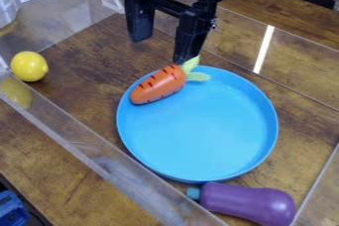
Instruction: Move the carrot to the left side
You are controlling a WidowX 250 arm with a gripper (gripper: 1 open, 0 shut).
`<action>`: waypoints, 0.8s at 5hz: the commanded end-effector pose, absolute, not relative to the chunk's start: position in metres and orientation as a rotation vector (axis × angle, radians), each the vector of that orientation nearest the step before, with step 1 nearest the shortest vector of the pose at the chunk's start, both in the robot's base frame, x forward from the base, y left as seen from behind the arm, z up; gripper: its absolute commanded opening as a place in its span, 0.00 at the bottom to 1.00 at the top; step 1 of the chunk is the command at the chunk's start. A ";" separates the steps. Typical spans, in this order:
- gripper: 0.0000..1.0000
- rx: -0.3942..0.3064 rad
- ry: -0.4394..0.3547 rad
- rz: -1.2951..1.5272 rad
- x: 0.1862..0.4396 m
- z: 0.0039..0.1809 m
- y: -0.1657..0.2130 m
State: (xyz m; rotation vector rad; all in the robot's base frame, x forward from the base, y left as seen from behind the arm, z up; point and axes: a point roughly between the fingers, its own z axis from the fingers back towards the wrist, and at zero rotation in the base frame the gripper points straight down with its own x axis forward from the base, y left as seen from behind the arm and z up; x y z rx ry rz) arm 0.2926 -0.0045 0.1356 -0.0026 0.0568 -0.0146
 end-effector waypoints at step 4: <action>1.00 0.007 0.038 -0.221 0.305 0.091 0.008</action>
